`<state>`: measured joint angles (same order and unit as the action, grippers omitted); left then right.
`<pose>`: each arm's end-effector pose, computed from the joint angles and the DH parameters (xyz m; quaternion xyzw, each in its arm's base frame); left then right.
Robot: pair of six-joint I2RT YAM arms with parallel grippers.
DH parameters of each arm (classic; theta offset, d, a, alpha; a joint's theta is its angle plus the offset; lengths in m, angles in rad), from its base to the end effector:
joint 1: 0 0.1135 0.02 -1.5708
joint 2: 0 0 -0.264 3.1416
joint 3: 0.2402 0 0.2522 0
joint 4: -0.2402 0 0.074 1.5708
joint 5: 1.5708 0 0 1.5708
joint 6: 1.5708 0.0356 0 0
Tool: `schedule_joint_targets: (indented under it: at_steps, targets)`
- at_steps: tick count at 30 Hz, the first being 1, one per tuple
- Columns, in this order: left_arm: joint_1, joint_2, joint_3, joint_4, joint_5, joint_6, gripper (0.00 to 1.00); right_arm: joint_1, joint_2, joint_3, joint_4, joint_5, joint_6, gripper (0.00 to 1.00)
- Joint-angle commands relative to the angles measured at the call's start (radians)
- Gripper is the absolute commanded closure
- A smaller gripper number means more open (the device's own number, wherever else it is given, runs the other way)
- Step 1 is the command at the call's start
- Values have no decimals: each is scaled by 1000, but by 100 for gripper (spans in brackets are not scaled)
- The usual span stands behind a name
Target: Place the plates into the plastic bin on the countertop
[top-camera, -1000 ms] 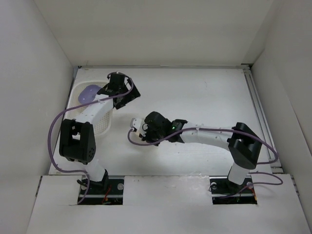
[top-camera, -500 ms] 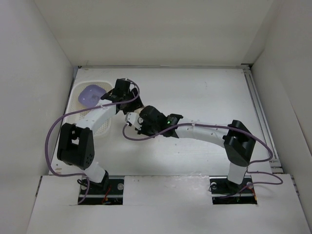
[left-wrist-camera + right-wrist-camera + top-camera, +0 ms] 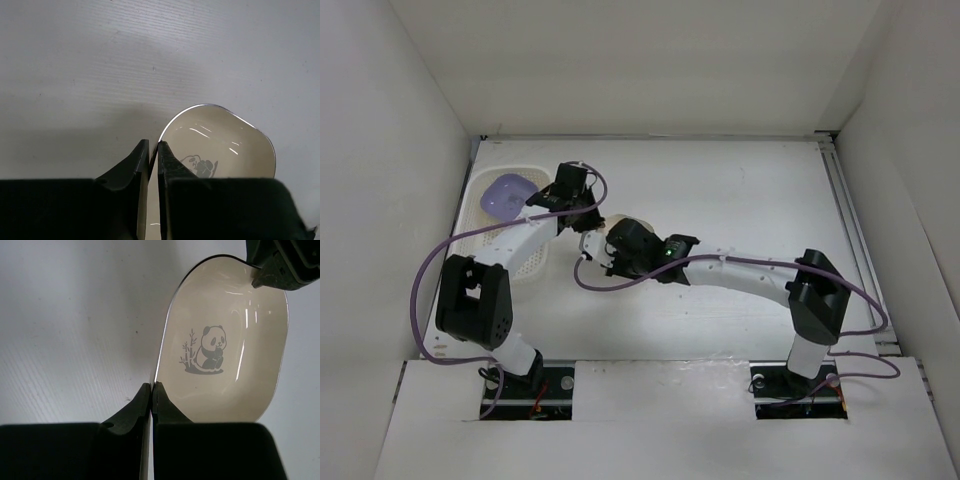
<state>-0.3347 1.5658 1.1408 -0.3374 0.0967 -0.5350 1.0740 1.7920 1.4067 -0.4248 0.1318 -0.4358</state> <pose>0.3254 -0.1168 0.2556 -0.0729 0.9156 -0.2058 0.3375 0.1961 0.3519 0.2554 -0.6171 0.6916 0.0581 0.3709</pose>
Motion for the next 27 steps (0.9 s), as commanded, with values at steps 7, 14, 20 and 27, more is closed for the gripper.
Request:
schedule_joint_targets:
  at_steps: [7,14,20,27]
  targets:
    - [-6,-44,40,-9,-34,-37,100,0,-123,-41,161,130,0,80]
    - [-6,-85,62,-12,-54,-37,100,-20,-92,-41,181,131,22,31]
    - [39,-107,73,-3,-75,-51,100,-31,-101,-60,199,170,65,0]
    - [175,-162,189,-66,-213,-126,100,-60,-204,-161,296,282,195,0]
